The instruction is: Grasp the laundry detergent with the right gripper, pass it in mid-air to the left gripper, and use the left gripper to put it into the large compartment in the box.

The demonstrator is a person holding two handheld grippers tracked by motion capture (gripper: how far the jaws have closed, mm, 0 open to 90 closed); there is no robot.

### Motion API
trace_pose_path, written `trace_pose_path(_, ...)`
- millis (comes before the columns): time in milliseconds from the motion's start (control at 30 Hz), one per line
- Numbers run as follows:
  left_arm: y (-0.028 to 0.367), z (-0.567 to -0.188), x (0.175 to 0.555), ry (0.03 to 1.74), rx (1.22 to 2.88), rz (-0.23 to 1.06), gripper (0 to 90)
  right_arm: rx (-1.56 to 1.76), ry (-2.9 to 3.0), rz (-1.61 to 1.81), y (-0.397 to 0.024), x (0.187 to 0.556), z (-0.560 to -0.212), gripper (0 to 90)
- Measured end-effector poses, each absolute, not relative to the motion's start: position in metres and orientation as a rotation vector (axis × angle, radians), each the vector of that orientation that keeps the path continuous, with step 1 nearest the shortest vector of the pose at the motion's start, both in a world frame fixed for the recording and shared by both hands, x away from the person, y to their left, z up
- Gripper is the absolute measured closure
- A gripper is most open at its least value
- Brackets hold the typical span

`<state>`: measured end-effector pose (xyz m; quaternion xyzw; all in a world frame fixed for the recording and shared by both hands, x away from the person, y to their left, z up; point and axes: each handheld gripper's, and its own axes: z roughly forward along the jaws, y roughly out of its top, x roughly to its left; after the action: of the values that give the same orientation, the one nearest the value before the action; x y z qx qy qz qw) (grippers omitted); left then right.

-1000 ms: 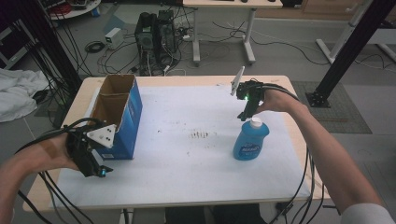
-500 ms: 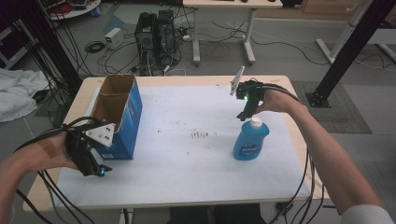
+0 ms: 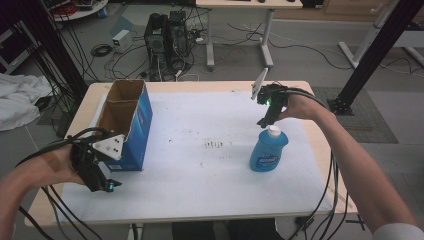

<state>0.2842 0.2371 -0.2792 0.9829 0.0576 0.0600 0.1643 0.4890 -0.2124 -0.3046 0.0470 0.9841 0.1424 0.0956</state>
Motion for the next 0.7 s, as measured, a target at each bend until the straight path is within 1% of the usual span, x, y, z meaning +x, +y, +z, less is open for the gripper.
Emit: trace_pose_path(700,0.235,-0.279,0.283,0.158,2.785,0.182,15.5,0.209,2.887,0.388,-0.252,0.481,-0.291,13.3)
